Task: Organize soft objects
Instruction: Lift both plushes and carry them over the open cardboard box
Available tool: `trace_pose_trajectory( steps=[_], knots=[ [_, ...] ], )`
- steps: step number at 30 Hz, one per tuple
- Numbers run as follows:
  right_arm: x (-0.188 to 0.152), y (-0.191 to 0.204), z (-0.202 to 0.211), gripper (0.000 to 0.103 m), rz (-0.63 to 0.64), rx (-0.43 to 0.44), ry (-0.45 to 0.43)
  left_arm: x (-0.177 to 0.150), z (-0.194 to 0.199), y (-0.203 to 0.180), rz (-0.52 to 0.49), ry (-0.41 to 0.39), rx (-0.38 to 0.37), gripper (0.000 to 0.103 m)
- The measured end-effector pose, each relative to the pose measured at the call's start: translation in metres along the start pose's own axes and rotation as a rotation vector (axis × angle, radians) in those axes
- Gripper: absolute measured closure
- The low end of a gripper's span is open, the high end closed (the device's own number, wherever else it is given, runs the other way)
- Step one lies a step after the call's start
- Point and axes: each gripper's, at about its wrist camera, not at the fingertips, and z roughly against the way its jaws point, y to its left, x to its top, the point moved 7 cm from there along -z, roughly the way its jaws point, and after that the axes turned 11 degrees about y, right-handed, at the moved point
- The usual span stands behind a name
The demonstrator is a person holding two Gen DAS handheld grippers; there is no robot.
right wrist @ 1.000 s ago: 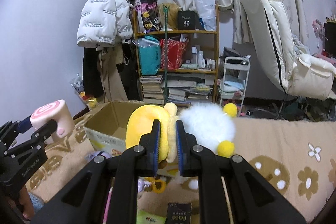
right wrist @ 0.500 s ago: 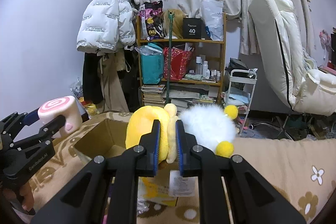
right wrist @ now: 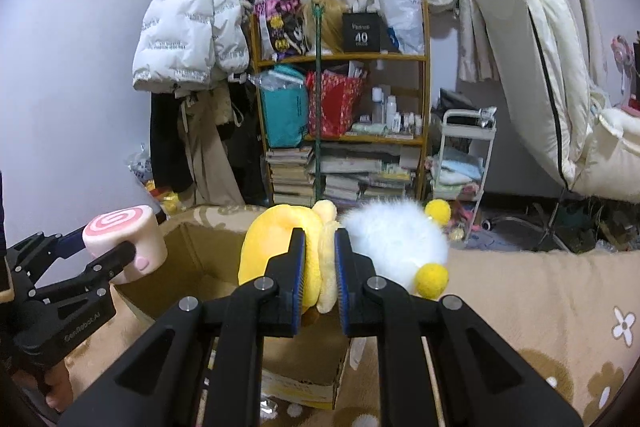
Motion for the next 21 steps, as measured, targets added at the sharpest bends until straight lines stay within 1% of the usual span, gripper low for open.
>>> trace_pose_trajectory(
  steps=[2, 7, 11, 15, 16, 18, 19, 20, 21],
  knots=[
    [-0.006, 0.0, -0.006, 0.088, -0.002, 0.017, 0.014, -0.005, -0.006, -0.001, -0.003, 0.015, 0.005, 0.052],
    [-0.022, 0.003, -0.02, 0.088, 0.026, 0.028, 0.066, -0.01, -0.018, -0.002, -0.004, 0.051, 0.003, 0.05],
    [-0.029, 0.004, -0.026, 0.087, 0.037, 0.045, 0.09, -0.012, -0.02, -0.002, -0.004, 0.057, 0.01, 0.046],
    [-0.031, 0.005, -0.024, 0.086, 0.043, 0.065, 0.099, -0.018, -0.022, -0.006, -0.033, 0.061, 0.031, 0.043],
    [-0.031, 0.005, -0.023, 0.086, 0.041, 0.069, 0.099, -0.018, -0.023, -0.007, -0.04, 0.063, 0.035, 0.041],
    [-0.031, 0.004, -0.02, 0.086, 0.039, 0.067, 0.09, -0.019, -0.021, -0.008, -0.054, 0.058, 0.046, 0.033],
    [-0.031, 0.004, -0.017, 0.086, 0.036, 0.064, 0.082, -0.019, -0.018, -0.009, -0.056, 0.045, 0.052, 0.027],
    [-0.031, 0.003, -0.015, 0.086, 0.033, 0.067, 0.077, -0.019, -0.014, -0.008, -0.057, 0.027, 0.058, 0.024],
    [-0.03, 0.003, -0.014, 0.085, 0.03, 0.072, 0.075, -0.018, -0.01, -0.008, -0.056, 0.013, 0.062, 0.024]
  ],
)
